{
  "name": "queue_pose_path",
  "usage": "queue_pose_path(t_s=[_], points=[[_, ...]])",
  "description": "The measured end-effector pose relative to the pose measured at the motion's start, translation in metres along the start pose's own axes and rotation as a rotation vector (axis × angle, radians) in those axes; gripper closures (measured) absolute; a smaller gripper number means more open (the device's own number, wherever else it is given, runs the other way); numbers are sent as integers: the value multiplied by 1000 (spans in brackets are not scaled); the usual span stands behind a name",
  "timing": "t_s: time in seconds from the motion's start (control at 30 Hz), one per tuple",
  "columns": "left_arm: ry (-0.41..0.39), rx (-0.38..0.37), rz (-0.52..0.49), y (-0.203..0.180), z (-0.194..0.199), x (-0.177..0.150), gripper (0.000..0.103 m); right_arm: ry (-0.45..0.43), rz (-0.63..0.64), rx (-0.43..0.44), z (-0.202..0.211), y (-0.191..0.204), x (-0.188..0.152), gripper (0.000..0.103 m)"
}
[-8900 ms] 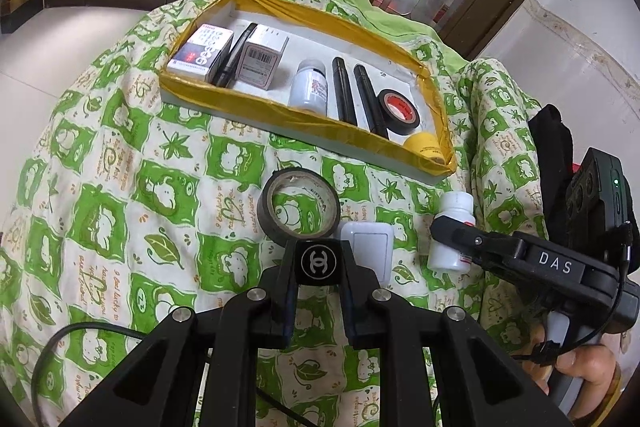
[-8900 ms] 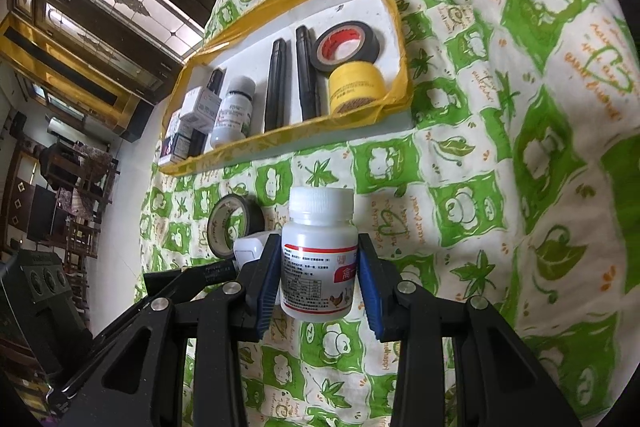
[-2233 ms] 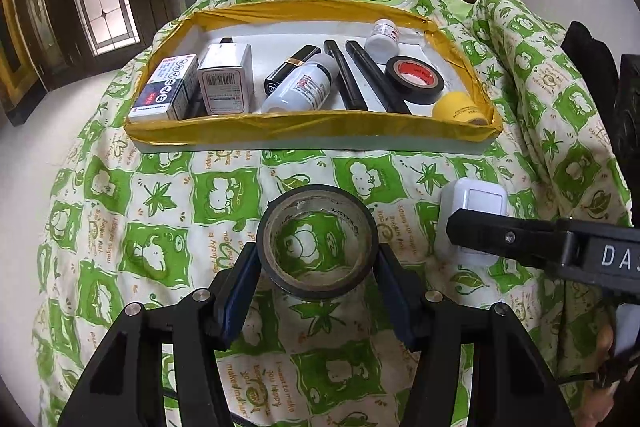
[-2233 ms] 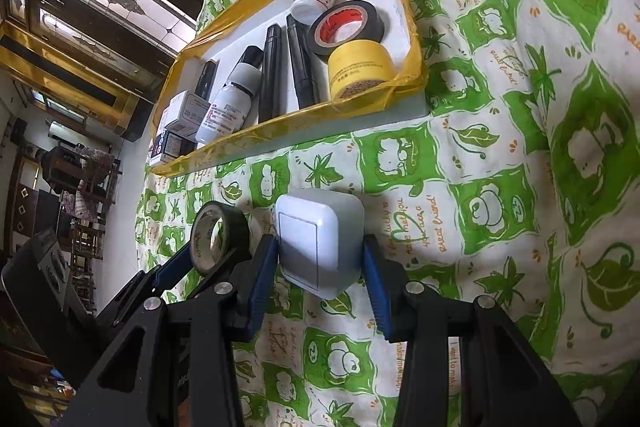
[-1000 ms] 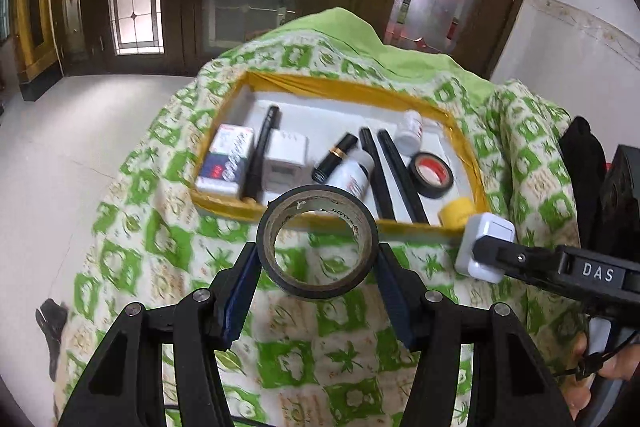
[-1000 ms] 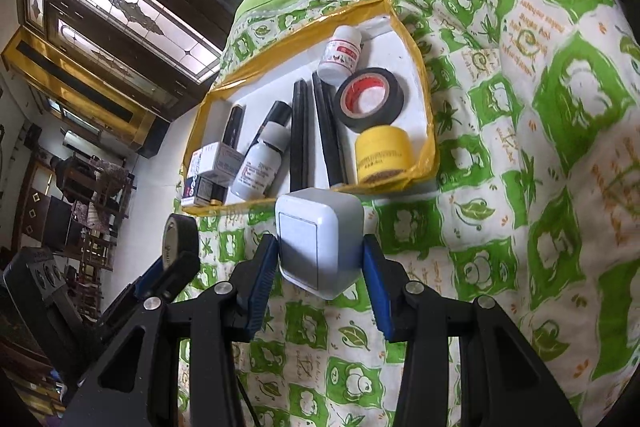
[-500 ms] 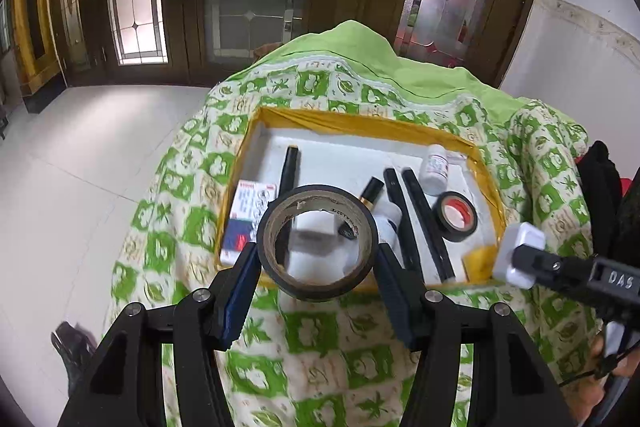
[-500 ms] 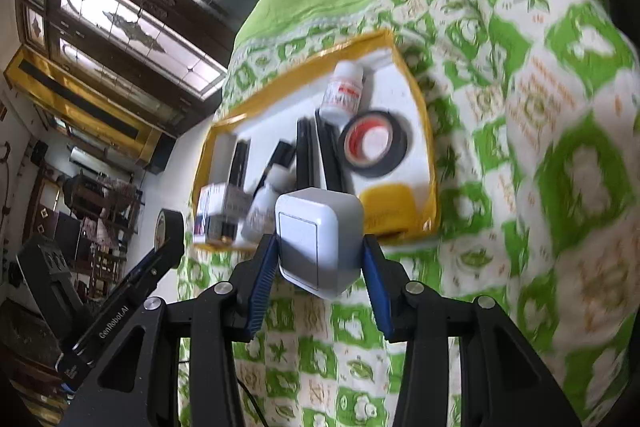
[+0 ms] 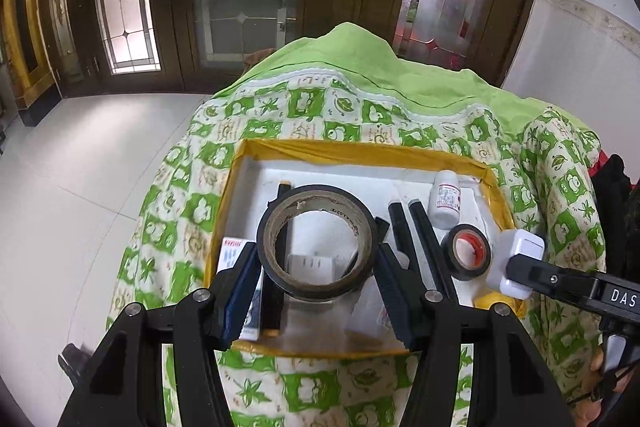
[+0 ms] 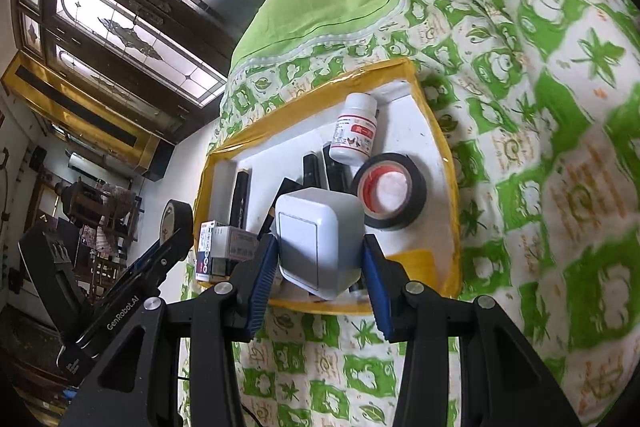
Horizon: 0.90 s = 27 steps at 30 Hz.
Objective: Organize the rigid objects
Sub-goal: 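Carry the white box and tape roll over the tray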
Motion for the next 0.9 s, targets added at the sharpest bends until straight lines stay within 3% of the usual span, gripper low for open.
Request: queue_pose_path(t_s=[0.53, 0.9], points=[[37, -7, 0, 1, -29, 16, 42, 4, 58, -27, -31, 24, 31, 61], [84, -12, 6, 1, -59, 25, 42, 22, 48, -40, -43, 16, 39, 61]])
Point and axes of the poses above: each gripper's, at about its wrist camera, not at the fingertips, and z roughly against the way its jaws point, y to its left, x to its top, the point moved 3 cm from there along -z, roughly the way its jaws point, and after that the axes turned 1 degree about -z, right-handed, at the moved point
